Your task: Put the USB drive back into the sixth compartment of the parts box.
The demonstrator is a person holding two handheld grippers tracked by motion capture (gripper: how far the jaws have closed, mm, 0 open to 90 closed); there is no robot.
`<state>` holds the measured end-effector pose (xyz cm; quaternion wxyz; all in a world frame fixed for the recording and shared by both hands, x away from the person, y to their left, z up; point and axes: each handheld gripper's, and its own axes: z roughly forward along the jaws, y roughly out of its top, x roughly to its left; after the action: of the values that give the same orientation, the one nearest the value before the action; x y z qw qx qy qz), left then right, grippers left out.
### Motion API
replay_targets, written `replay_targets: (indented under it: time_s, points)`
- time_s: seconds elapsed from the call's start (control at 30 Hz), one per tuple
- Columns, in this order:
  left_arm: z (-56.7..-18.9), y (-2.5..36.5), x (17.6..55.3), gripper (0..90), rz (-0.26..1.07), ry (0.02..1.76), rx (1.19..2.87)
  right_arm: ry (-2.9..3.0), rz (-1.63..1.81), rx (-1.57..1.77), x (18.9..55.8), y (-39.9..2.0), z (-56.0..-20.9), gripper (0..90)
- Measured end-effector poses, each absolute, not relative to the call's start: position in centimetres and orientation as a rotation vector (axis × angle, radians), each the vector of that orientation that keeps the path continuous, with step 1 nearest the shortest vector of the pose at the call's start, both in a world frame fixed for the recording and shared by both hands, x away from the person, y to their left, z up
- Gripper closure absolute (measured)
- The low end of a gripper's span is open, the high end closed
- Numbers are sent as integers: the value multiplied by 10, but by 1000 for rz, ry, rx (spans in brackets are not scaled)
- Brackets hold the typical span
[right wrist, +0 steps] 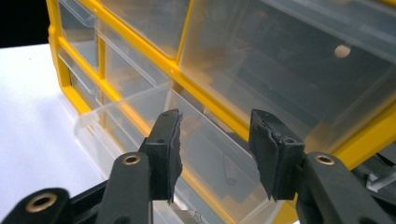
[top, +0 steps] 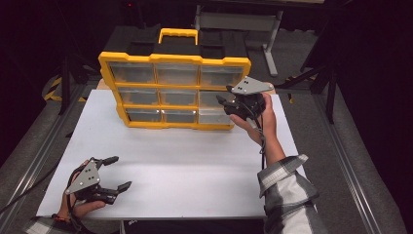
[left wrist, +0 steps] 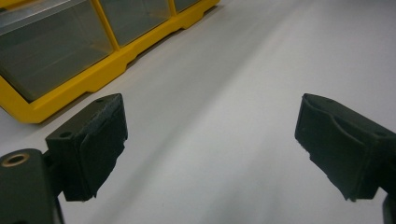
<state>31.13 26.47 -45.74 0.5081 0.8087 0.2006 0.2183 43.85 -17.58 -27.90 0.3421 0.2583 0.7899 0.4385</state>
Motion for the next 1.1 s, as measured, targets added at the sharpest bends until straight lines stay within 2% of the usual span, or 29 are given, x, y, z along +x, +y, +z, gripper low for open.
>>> replay_targets:
  time_s: [0.3,0.57,0.7,1.1]
  points:
    - [-457,265,311,104,532,486,1948,2030,1190,635,421,-175,-272,674]
    - [-457,265,311,103,531,486,1947,2015,1210,629,403,-173,-272,863]
    - [-457,265,311,104,534,487,1945,2010,1227,644,398,-175,-274,900]
    - [-457,265,311,104,535,490,1944,1941,1300,671,375,-183,-288,900]
